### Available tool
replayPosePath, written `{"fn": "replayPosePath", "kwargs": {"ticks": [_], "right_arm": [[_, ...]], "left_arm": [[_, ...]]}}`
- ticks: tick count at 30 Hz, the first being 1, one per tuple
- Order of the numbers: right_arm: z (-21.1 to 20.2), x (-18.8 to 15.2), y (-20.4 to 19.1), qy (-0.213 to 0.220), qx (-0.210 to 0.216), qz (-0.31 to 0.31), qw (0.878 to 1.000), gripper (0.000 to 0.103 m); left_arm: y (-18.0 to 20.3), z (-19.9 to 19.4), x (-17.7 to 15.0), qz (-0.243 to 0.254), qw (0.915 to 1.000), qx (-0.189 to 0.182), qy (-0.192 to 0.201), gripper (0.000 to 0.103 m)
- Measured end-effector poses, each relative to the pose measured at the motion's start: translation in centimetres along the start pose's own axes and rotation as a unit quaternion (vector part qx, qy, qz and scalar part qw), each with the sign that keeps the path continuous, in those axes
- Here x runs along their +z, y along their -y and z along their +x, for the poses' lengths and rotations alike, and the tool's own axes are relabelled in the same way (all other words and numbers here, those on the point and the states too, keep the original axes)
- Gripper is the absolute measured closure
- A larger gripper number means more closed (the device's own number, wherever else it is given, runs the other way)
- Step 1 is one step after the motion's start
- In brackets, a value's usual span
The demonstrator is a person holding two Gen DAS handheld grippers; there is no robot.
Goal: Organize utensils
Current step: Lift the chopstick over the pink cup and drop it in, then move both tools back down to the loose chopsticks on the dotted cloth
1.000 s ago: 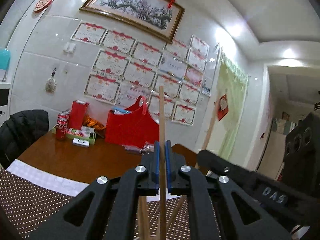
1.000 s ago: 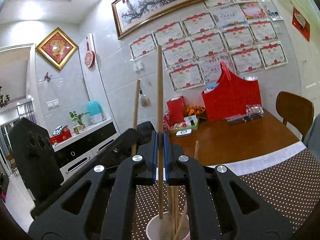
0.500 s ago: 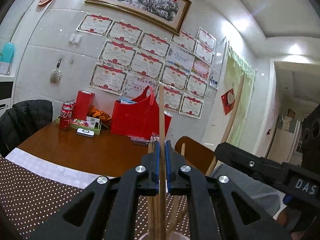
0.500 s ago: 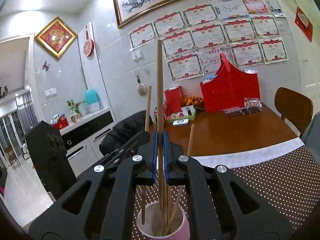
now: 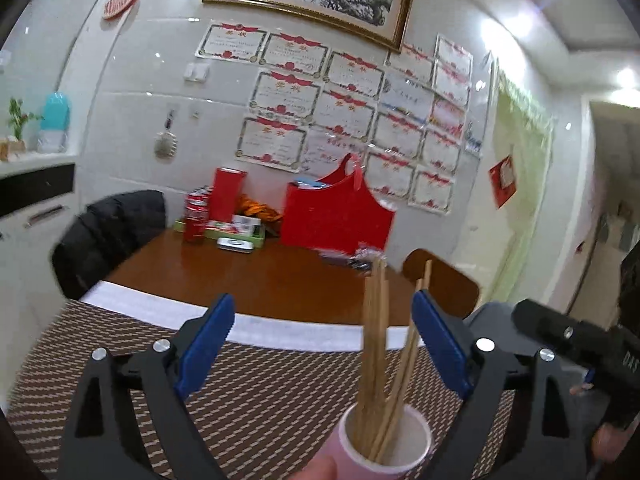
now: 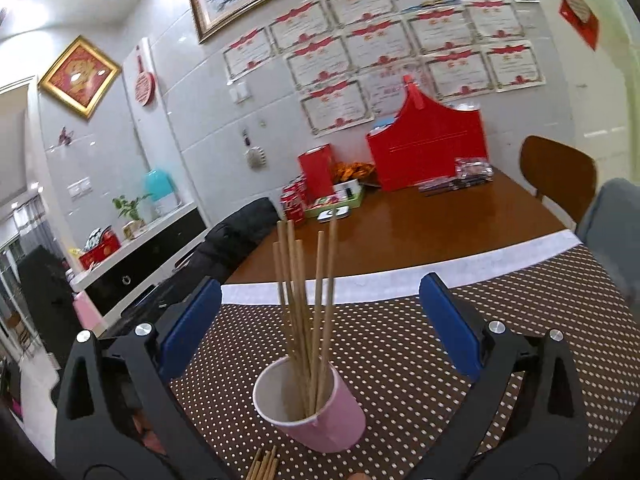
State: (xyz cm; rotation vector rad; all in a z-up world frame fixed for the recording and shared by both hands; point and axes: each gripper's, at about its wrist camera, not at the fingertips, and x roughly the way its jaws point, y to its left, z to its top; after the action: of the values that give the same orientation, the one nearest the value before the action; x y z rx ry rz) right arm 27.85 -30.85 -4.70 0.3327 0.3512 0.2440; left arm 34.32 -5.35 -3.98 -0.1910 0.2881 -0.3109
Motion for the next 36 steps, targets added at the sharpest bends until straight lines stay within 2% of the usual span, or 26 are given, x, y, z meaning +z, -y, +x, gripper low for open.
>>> {"fn": "replayPosePath", "kwargs": {"ticks": [4, 9, 13, 19, 24, 28, 33, 36], "right_arm": [[-2.7, -0.9, 0.1, 0.001, -0.028, 0.015, 0.999, 0.006], [-7.5, -2.9, -0.5, 0.003, -0.059, 0.026, 0.998, 0.006], [-9.8, -5.5, -1.4, -0.02, -0.066, 0.026, 0.997, 0.006], [-9.9, -8.2, -2.4, -0.071, -0.053, 0.015, 0.996, 0.006], [-9.4, -9.2, -3.1, -0.1, -0.04, -0.02, 0.994, 0.006], [-9.9, -11.0, -2.4, -0.125, -0.031, -0.025, 0.991, 0.006], [-10.8, -12.5, -0.3, -0.14, -0.041, -0.001, 0.989, 0.006], [-10.9, -13.0, 0.5, -0.15, -0.044, 0.007, 0.988, 0.006]], "left_arm": [[0.2, -2.9, 0.7, 0.034, 0.9985, 0.034, -0.026, 0.012], [-0.3, -7.1, 0.4, 0.053, 0.9958, 0.052, -0.053, 0.012], [-0.8, -10.6, -1.7, 0.077, 0.9908, 0.077, -0.08, 0.012], [-2.4, -13.7, -6.3, 0.066, 0.9825, 0.096, -0.145, 0.012], [-2.5, -14.0, -10.8, 0.057, 0.9688, 0.112, -0.213, 0.012], [-1.1, -13.7, -14.3, 0.05, 0.9587, 0.108, -0.258, 0.012], [-0.1, -12.6, -17.0, 0.047, 0.9458, 0.108, -0.302, 0.012], [0.2, -12.4, -17.7, 0.053, 0.9421, 0.112, -0.312, 0.012]]}}
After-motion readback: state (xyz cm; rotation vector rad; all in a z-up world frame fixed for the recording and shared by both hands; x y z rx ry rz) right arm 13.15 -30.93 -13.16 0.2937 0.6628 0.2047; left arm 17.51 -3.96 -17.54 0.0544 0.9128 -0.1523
